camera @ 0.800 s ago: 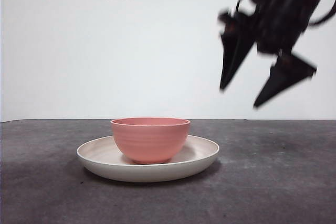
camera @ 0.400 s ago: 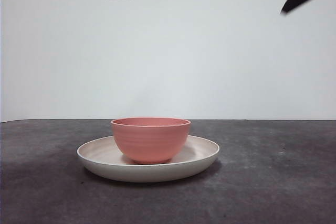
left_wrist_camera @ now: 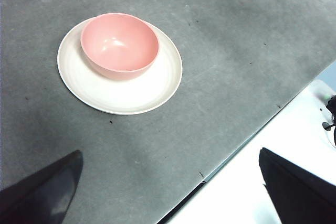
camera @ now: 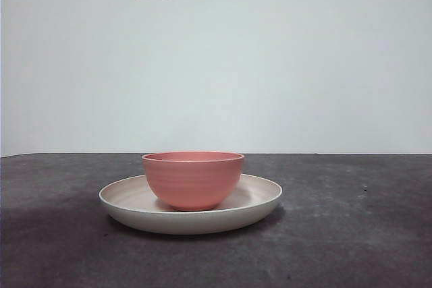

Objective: Place the red bowl on the white plate

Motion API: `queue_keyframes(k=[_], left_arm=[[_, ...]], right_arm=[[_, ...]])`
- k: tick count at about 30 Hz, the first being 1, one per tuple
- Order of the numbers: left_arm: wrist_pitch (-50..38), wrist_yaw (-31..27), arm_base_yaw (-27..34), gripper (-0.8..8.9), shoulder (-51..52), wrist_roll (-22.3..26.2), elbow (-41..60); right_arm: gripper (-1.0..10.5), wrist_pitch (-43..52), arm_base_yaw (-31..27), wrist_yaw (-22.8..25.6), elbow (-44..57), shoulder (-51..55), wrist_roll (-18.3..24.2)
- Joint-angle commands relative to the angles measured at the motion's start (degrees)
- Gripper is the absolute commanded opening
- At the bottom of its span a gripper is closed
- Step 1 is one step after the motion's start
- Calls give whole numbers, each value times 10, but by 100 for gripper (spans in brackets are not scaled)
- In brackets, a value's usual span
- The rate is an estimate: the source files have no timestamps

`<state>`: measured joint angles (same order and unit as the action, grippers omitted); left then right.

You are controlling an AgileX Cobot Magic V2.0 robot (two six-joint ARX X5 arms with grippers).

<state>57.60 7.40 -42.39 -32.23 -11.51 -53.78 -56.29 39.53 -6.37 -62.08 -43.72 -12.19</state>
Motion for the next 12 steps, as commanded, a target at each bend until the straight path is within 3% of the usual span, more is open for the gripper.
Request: queue_keyframes(k=[1,7,10,11,12], left_arm=[[-6,2,-4,657,-3,-1,-5],[-6,1,-4,640,-3,-1,-5],[-6,2,-4,521,-3,-1,-5],[-6,1,-4,437,-3,-1,-5],[-6,2,-4,350,-3,-1,-5]], right_arm=[[549,3,14,2,24,30,-8],[548,5,22,0,83,88,-23],[532,6,22,4,95,98,-34],[509,6,22,4,96,98,-35],[417,6,23,3,96,98,-35]])
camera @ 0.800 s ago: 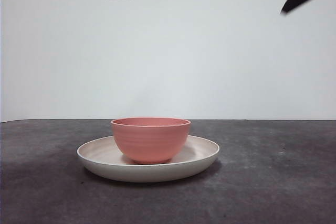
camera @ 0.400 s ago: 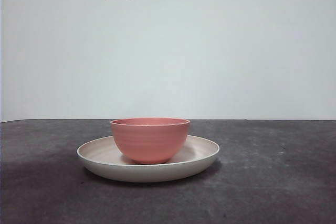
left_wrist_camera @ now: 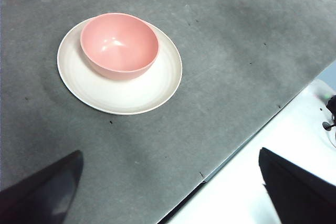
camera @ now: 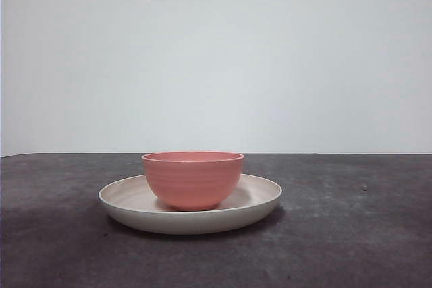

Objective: Place the red bowl on the white plate

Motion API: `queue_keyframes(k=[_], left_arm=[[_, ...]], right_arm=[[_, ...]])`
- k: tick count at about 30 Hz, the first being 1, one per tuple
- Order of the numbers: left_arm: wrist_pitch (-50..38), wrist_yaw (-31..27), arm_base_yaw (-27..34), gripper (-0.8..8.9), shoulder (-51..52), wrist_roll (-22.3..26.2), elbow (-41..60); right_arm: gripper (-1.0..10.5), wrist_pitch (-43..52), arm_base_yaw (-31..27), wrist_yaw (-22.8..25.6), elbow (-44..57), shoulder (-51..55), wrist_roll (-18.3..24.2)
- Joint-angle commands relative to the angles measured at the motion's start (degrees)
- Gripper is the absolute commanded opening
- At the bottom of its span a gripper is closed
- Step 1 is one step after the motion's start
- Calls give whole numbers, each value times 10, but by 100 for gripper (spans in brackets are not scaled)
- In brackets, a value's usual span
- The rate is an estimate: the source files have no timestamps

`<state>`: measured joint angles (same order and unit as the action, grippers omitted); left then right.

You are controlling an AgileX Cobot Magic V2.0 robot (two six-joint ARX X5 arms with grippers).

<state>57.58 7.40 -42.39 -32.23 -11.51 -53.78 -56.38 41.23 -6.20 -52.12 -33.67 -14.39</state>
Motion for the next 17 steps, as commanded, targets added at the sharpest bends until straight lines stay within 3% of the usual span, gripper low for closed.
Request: queue_keyframes(k=[1,2,3,4,17], left_arm=[[-6,1,-4,229,-3,-1,-5],[-6,1,-4,54,-3,3,-5],[-6,1,-4,1,-3,4,-5],[-6,1,-4,28,-3,3,-5],[-5,2,-4,27,-3,3,-5]], right_arm=[[279,7,5,2,-4,-2,-13],[71,7,5,2,-4,-3,-14],[-18,7,5,2,-4,-3,-13],[25,9,5,2,-4,-3,-13],[22,10,5,3,-4,-2,-13]])
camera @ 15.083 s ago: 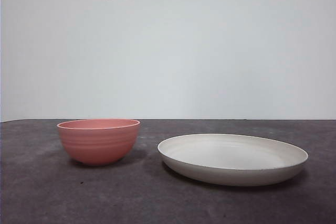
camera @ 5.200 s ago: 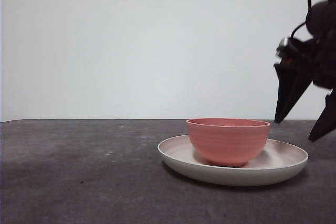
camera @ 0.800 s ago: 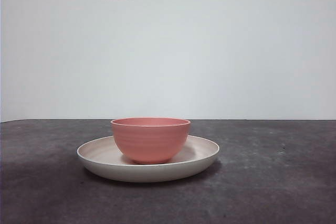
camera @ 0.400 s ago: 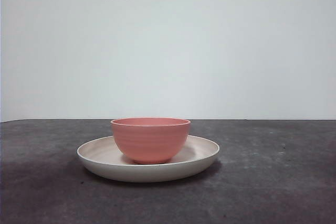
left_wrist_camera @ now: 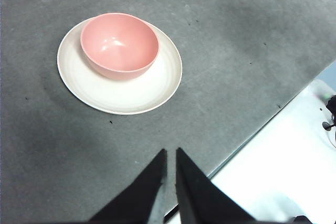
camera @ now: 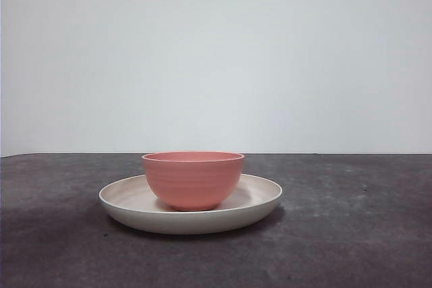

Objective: Place the red bowl on the white plate

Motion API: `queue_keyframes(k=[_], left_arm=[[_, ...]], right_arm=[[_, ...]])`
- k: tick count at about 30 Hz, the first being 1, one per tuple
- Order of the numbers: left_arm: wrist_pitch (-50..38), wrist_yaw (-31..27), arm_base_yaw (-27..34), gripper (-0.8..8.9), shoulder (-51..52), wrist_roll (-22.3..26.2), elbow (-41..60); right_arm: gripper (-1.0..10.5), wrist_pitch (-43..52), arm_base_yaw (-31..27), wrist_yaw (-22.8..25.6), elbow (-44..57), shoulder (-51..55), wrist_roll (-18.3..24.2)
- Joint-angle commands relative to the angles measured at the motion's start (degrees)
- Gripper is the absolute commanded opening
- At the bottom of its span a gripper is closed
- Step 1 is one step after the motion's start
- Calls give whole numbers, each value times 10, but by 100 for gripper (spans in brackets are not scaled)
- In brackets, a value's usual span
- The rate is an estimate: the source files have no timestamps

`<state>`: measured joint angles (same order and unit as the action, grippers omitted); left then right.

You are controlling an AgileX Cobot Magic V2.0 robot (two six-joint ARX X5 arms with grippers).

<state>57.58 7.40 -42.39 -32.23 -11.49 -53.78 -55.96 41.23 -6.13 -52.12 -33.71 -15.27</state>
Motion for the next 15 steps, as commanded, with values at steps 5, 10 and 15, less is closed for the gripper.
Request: queue_keyframes(k=[5,10,15], left_arm=[[-5,2,-4,27,-3,2,-5],[-6,2,36,27,-2,2,-3],[-64,1,161,27,18,3,41]], right_arm=[[22,6,5,2,-4,-2,-4],[22,6,5,2,-4,-2,-4],[22,6,5,2,-4,-2,-4]])
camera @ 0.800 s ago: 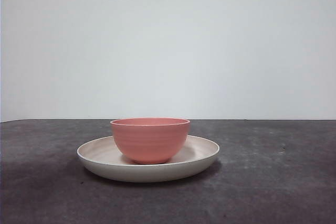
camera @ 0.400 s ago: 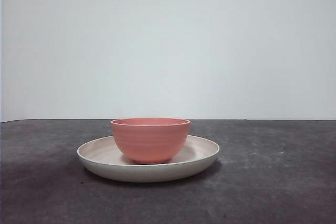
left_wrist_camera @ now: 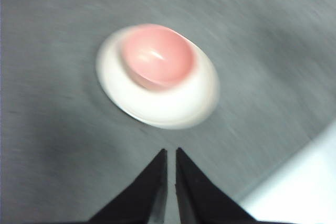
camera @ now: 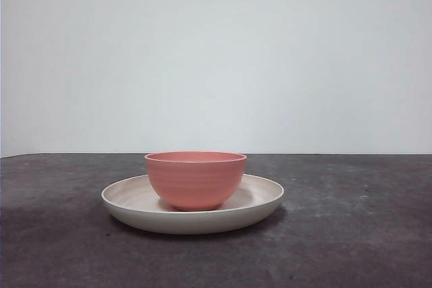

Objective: Place the red bowl on the white plate

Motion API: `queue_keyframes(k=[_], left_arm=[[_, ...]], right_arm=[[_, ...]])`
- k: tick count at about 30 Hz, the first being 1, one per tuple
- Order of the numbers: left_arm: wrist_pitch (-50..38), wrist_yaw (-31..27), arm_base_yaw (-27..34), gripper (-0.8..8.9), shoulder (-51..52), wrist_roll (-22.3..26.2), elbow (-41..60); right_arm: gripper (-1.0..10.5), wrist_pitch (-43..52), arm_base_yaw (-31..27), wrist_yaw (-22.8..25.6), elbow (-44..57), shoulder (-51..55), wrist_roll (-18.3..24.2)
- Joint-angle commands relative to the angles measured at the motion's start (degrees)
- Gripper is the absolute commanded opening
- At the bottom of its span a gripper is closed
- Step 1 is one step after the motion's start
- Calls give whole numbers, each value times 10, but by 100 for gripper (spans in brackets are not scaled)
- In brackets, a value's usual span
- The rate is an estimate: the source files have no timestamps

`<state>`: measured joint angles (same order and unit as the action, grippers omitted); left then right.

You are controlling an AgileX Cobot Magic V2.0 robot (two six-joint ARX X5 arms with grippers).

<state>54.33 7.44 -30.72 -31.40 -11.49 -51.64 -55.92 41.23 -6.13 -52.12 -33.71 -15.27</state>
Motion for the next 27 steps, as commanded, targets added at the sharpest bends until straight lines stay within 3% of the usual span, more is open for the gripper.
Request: queue_keyframes(k=[1,6,13,22,27], left_arm=[[-52,1,67,27,20,3,36],[-220,1,177,27,98,3,169],[-400,0,259,27,201,20,346],[-435,0,301,27,268,22,454],[-436,0,318,27,280,64,475]], right_arm=[[22,6,5,2,-4,-2,-4],[22,6,5,2,-4,-2,-4],[22,6,5,2,-4,-2,-4],[22,6,5,2,-4,-2,-4],[22,6,5,2,-4,-2,-4]])
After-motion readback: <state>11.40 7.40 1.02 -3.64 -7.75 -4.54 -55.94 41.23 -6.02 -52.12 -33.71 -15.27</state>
